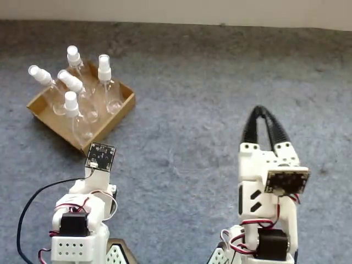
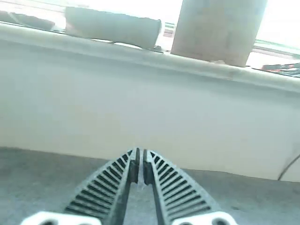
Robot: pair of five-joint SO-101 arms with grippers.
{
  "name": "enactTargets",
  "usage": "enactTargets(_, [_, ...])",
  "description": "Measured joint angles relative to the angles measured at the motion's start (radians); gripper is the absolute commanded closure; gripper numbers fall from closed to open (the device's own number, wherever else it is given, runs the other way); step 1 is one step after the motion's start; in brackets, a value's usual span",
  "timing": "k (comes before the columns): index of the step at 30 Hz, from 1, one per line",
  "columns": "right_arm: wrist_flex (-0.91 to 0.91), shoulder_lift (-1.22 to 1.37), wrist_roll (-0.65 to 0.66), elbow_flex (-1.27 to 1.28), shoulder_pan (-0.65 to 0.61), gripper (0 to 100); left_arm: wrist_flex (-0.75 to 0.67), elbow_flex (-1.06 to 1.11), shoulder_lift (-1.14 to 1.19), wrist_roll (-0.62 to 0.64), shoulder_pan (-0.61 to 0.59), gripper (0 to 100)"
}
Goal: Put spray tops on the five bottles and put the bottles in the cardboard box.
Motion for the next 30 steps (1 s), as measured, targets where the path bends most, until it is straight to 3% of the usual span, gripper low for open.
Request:
enactTargets(5, [0.0, -0.002, 0.005, -0.077, 0.199, 98.0, 0.0, 0.0, 0.0, 0.0, 0.0, 99])
enactTargets(8, [0.0, -0.003, 0.005, -0.138, 0.249, 98.0, 0.0, 0.0, 0.0, 0.0, 0.0, 99])
enactTargets(13, [0.066, -0.003, 0.005, -0.256, 0.255, 98.0, 0.0, 0.0, 0.0, 0.0, 0.0, 99])
enactTargets(23, [0.439, -0.003, 0.005, -0.493, 0.256, 98.0, 0.0, 0.0, 0.0, 0.0, 0.0, 99])
enactTargets(30, [0.537, -0.003, 0.005, -0.535, 0.256, 98.0, 0.0, 0.0, 0.0, 0.0, 0.0, 99])
